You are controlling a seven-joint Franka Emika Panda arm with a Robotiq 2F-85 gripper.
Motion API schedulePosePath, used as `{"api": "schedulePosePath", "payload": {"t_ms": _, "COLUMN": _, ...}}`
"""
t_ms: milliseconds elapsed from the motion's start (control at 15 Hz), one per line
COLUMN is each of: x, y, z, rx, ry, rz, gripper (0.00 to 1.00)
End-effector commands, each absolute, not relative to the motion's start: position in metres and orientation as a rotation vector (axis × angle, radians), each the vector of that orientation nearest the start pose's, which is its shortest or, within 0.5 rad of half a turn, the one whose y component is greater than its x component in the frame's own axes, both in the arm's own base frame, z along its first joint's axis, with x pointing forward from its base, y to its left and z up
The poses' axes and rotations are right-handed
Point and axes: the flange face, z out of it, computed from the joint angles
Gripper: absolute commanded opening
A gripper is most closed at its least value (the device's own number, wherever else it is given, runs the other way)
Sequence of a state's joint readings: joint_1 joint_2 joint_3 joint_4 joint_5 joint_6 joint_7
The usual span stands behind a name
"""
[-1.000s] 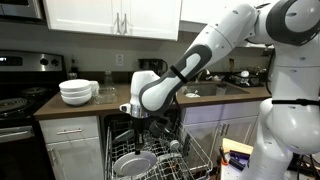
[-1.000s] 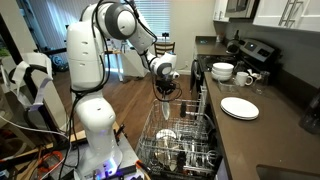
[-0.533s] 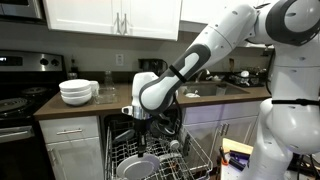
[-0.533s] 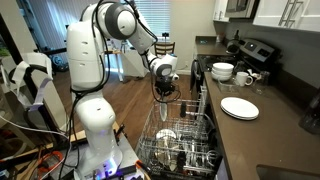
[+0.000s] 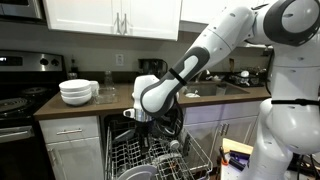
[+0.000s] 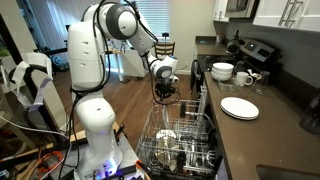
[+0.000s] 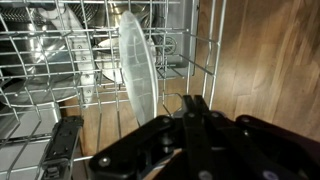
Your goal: Take the top white plate and put it in the dishwasher
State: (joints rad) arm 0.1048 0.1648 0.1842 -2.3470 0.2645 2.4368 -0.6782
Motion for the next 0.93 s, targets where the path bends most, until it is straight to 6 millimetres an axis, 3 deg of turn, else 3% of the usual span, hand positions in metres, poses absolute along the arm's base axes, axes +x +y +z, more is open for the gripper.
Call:
{"api": "schedulePosePath", "payload": {"t_ms": 0, "x": 0.4874, "y": 0.1390, "z": 0.2539, "rx": -2.689, "ry": -1.127, "rz": 0.047, "gripper": 0.05}}
{"api": "schedulePosePath", "payload": {"t_ms": 600, "x": 0.4861, "y": 0.1330, "z": 0.2545, "rx": -2.704, "ry": -1.133, "rz": 0.049, "gripper": 0.05}}
{"api": "schedulePosePath", "payload": {"t_ms": 667, "x": 0.4851, "y": 0.1328, "z": 0.2551, "rx": -2.722, "ry": -1.121, "rz": 0.052, "gripper": 0.30}}
{"api": "schedulePosePath", "payload": {"t_ms": 733, "x": 0.4844, "y": 0.1327, "z": 0.2556, "rx": -2.726, "ry": -1.122, "rz": 0.051, "gripper": 0.32}}
{"api": "schedulePosePath", "payload": {"t_ms": 800, "x": 0.4870, "y": 0.1369, "z": 0.2537, "rx": -2.714, "ry": -1.118, "rz": 0.058, "gripper": 0.12}}
{"api": "schedulePosePath", "payload": {"t_ms": 867, "x": 0.4871, "y": 0.1364, "z": 0.2536, "rx": -2.715, "ry": -1.117, "rz": 0.058, "gripper": 0.19}}
